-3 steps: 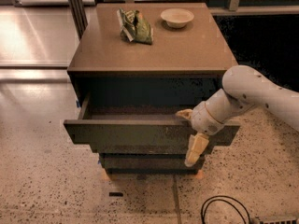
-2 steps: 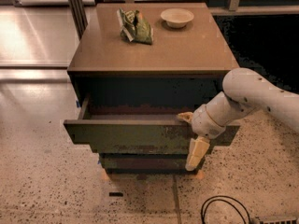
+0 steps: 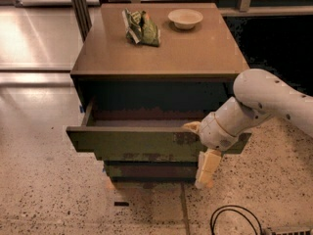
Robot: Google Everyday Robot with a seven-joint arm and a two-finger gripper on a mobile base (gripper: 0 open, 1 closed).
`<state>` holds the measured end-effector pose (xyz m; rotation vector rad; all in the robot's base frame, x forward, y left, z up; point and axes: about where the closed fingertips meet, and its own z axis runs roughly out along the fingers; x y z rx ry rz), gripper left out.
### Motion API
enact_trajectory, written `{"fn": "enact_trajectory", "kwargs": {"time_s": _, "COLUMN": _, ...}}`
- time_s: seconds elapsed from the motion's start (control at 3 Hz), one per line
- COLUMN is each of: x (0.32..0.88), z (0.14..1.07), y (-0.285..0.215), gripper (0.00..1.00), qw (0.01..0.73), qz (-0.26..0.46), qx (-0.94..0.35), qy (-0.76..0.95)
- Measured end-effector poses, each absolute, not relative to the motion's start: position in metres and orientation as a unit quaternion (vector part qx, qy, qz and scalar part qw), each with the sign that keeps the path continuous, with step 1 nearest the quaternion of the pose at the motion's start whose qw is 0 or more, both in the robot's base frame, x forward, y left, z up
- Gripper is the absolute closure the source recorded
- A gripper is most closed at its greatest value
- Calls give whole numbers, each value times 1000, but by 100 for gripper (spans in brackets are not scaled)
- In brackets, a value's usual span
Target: Open top drawer
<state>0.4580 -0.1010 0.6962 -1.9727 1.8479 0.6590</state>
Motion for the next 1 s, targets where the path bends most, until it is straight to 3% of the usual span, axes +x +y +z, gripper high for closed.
{"fn": "enact_trajectory", "kwargs": {"time_s": 1.0, "x": 487, "z": 661, "y": -112, "gripper": 0, "qw": 158, "qz": 245, "qx": -683, "qy": 670}}
